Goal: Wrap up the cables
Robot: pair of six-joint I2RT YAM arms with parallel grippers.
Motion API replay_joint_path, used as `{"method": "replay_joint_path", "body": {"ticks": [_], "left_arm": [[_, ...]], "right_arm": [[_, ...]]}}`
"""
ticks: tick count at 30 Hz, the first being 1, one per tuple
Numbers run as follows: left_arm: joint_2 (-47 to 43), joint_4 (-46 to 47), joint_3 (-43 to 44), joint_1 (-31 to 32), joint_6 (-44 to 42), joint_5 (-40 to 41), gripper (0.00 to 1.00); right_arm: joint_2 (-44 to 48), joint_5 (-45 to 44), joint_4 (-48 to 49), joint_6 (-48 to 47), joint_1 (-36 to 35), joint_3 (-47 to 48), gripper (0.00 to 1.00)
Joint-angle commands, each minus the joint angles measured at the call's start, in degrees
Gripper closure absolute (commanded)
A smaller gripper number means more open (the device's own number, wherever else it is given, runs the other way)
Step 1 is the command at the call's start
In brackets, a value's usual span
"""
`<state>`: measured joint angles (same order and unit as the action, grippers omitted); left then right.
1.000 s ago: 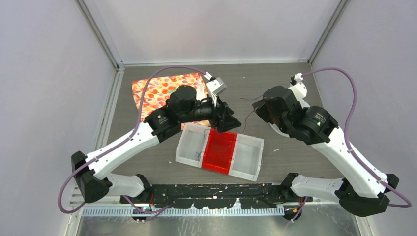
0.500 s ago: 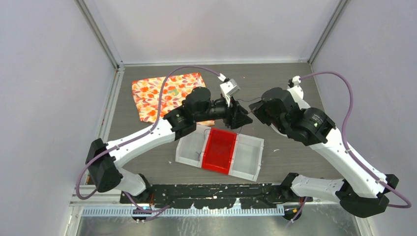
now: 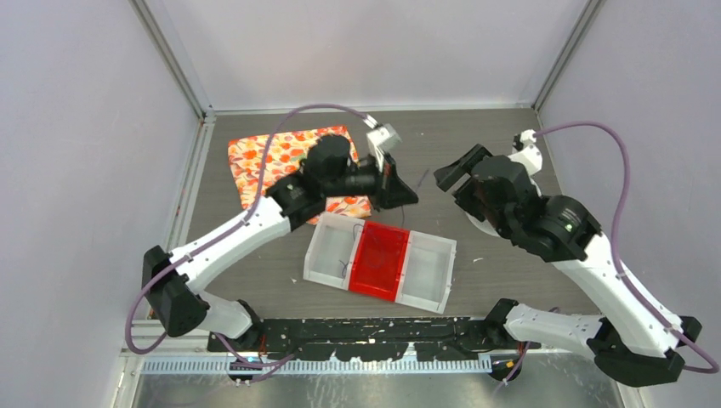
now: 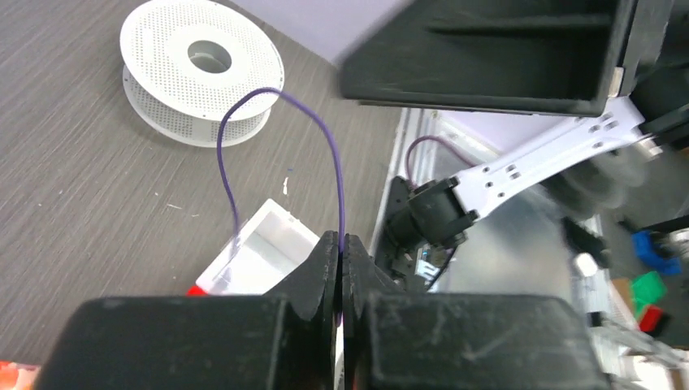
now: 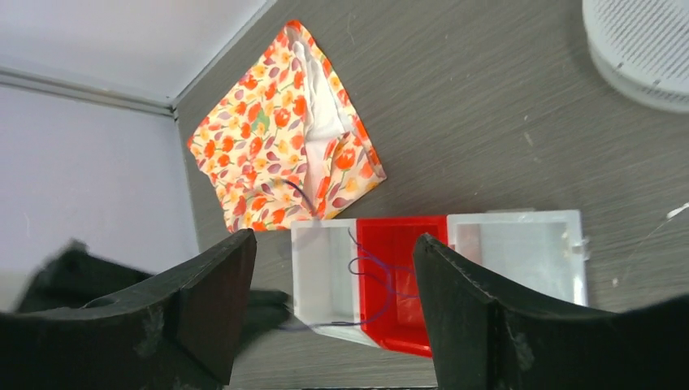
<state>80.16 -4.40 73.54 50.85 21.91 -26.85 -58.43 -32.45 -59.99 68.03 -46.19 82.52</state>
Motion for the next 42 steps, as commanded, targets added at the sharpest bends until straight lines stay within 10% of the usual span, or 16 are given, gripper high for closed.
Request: {"method": "replay_joint_path", "body": {"ticks": [1,6,13,28,42], "left_arm": [[-0.6,-10.5,9.3,-11.0,8.6,-23.1,1.0],[2.8,-7.2,11.3,-17.2,19.5,-38.8,1.0],[3.0,10.7,6.8,-17.5,32.7,-41.0,1.0],[3.6,19.4,5.8,-17.5,39.0,-41.8,1.0],[3.9,21.5,5.6,-17.5,40.6,-42.4,1.0]], "right_arm": [[8.7,-4.6,7.8,-17.8,0.3,-0.1,0.24],[16.4,4.7,23.9,-38.7,0.3,-10.5,0.24],[10.1,22.2,39.3,-39.6,0.3,-18.9,0.21],[3.7,22.4,59.7,-34.3,0.3,-26.2,0.31],[4.9,19.1,62.4,-31.3,0.3,-28.0,0.66]]}}
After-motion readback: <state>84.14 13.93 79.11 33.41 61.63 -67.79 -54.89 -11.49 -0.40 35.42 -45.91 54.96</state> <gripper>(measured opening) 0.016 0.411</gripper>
